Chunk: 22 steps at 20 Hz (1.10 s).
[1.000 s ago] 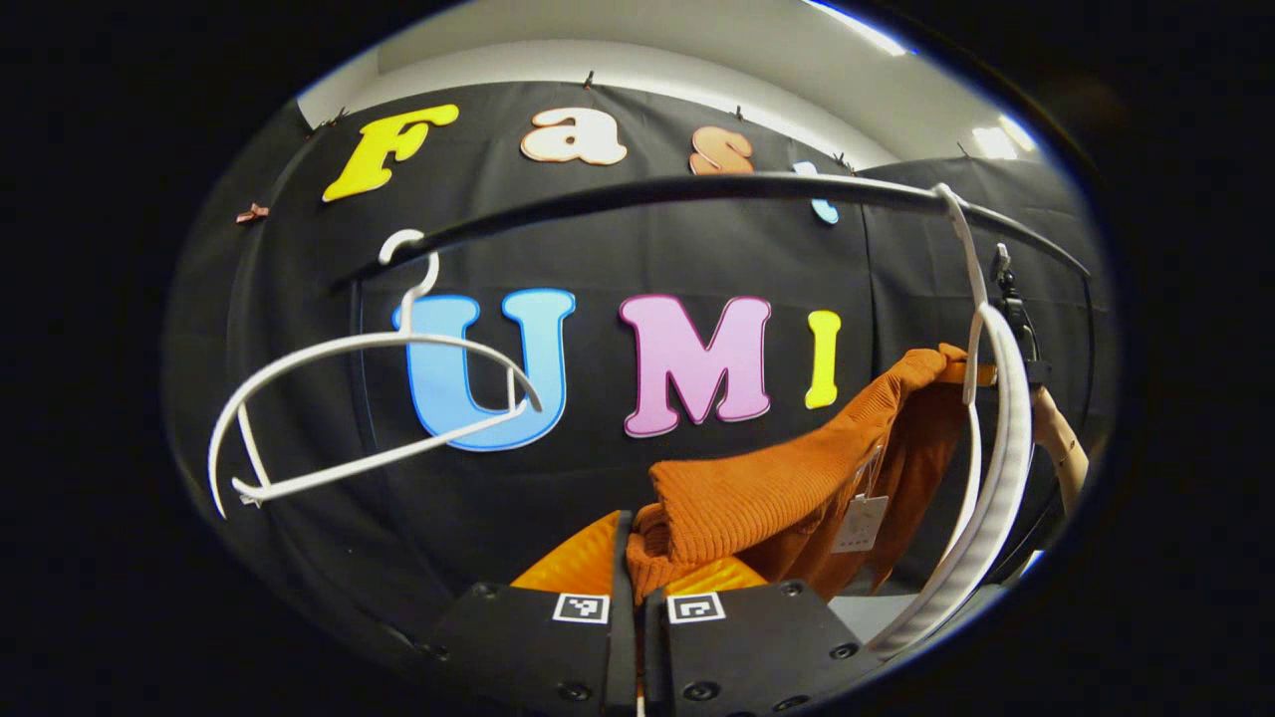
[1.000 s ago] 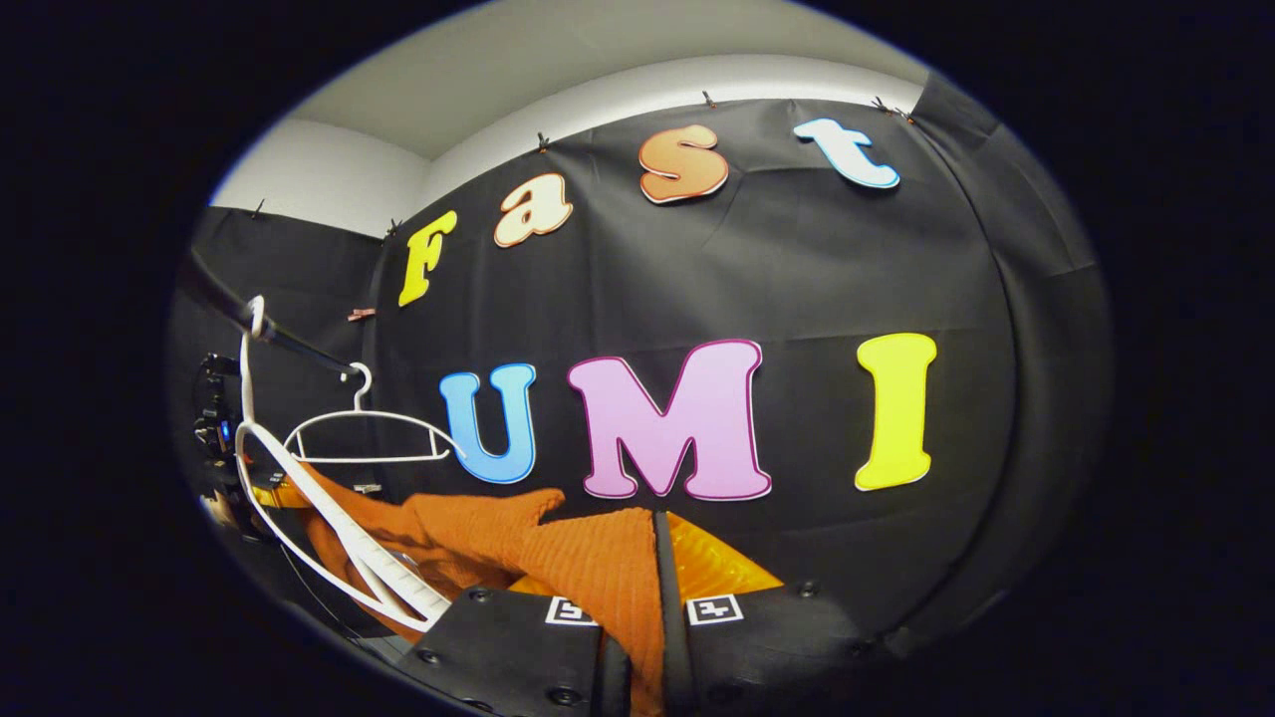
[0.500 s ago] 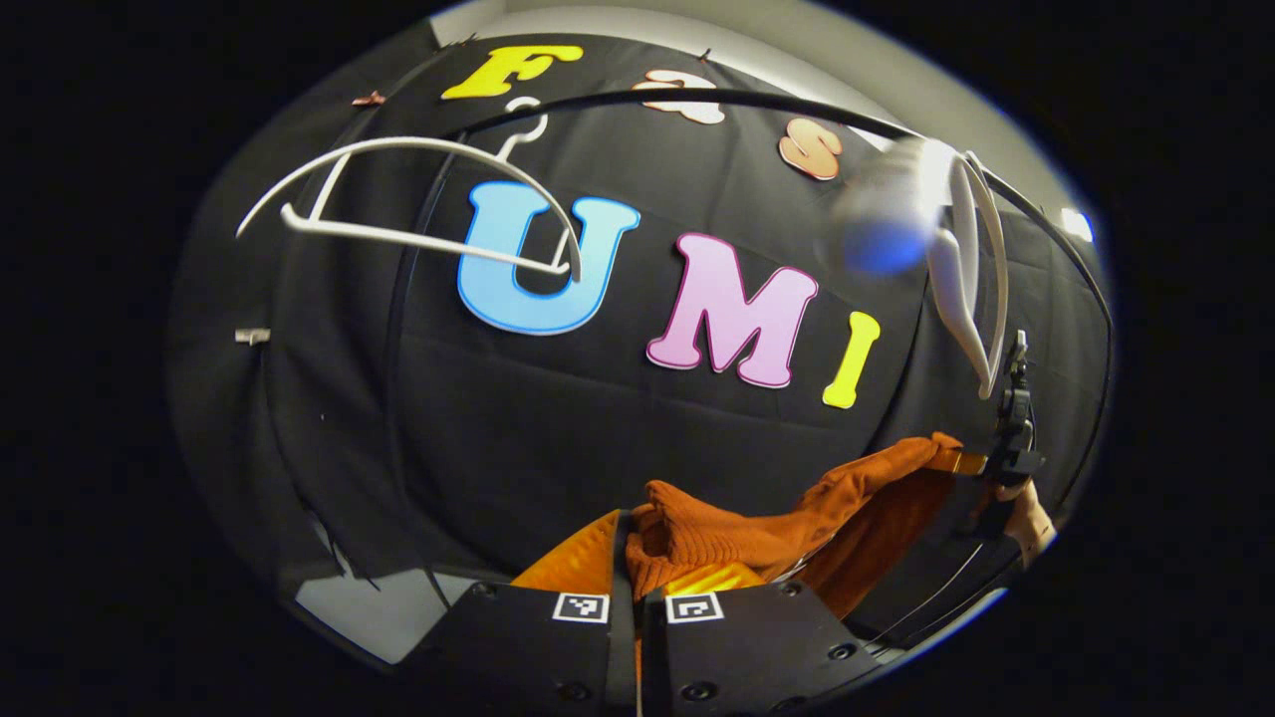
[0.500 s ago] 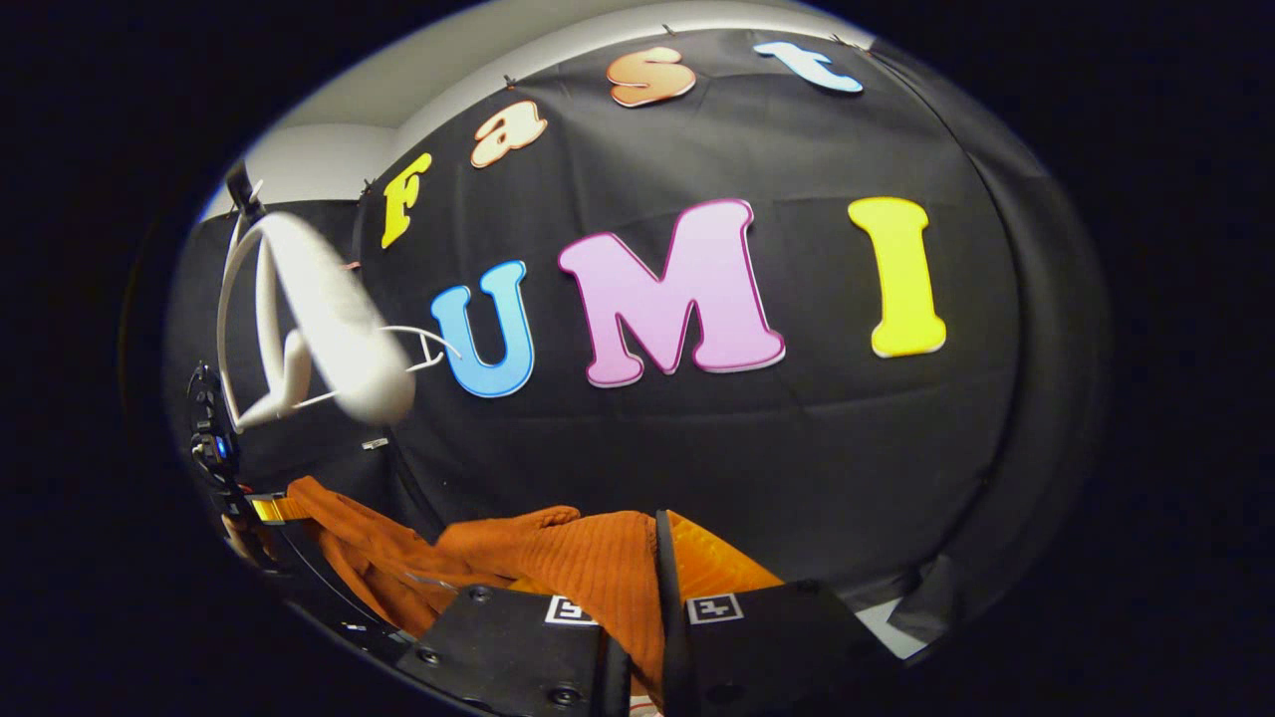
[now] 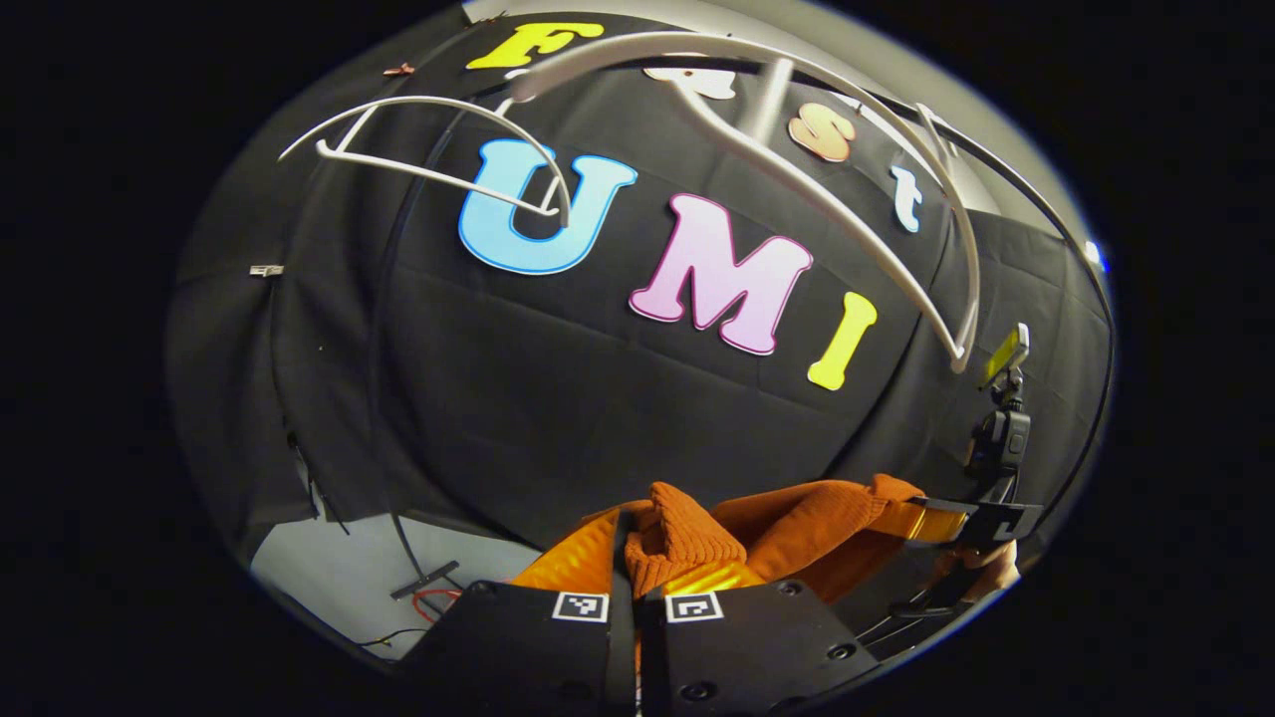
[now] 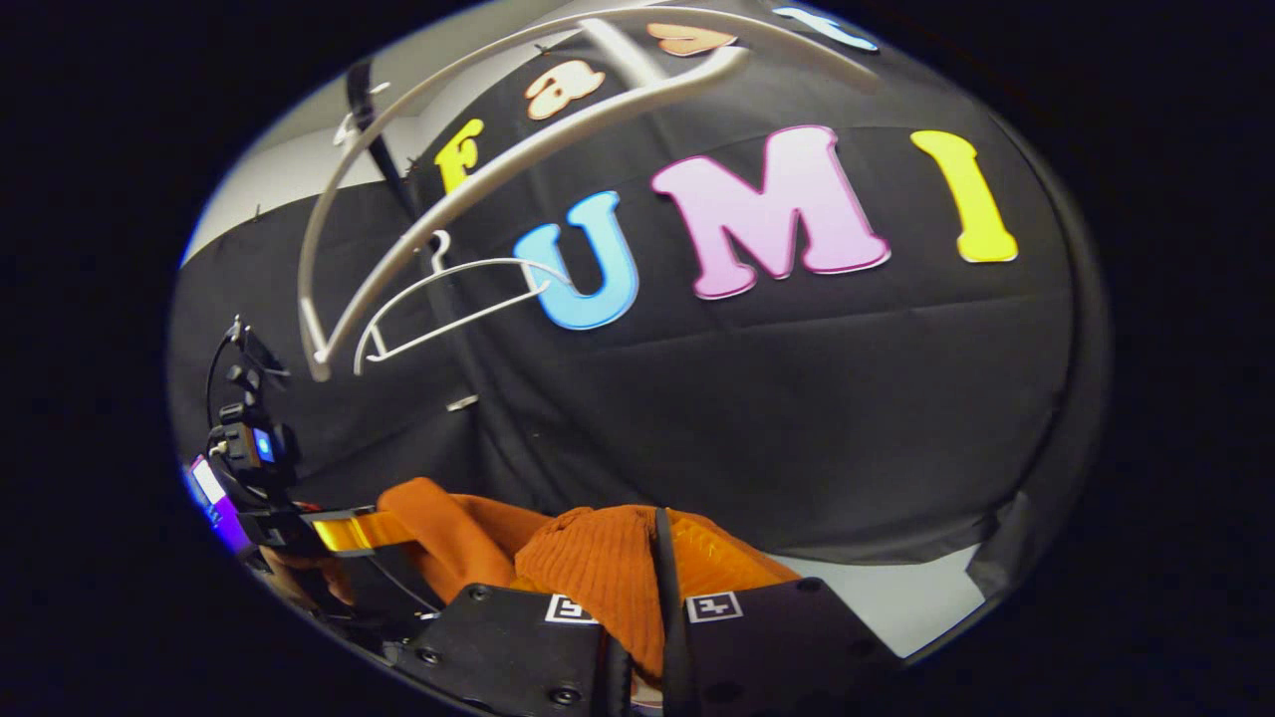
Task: Grasp the clothes on the hanger with both hands and then place them into the laundry hamper below.
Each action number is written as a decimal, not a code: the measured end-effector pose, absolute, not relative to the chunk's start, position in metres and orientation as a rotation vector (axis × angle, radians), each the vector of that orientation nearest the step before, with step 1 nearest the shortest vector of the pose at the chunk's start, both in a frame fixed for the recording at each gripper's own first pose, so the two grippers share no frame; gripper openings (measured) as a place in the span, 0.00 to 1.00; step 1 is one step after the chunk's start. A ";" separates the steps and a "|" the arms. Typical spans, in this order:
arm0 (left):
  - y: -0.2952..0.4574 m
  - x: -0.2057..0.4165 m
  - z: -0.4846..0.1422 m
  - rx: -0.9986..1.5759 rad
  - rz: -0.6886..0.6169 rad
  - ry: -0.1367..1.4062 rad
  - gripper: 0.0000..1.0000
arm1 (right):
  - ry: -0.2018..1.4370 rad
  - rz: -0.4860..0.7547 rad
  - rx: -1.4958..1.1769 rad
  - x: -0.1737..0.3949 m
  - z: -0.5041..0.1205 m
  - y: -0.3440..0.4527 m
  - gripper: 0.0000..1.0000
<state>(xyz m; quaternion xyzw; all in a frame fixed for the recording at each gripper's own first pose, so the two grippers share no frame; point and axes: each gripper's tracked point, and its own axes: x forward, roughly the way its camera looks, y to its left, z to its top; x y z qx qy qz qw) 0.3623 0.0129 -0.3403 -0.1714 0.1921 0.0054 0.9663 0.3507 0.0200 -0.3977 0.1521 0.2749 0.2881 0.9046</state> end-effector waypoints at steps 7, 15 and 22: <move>-0.019 0.348 -0.369 -0.242 -0.007 0.486 0.06 | 0.661 0.661 0.246 0.302 -0.421 0.063 0.22; -0.008 0.346 -0.416 -0.303 0.060 0.647 0.07 | 0.789 0.629 0.117 0.295 -0.458 0.068 0.22; 0.028 0.318 -0.468 -0.215 0.187 0.814 0.55 | 0.842 0.576 -0.149 0.294 -0.494 0.033 0.79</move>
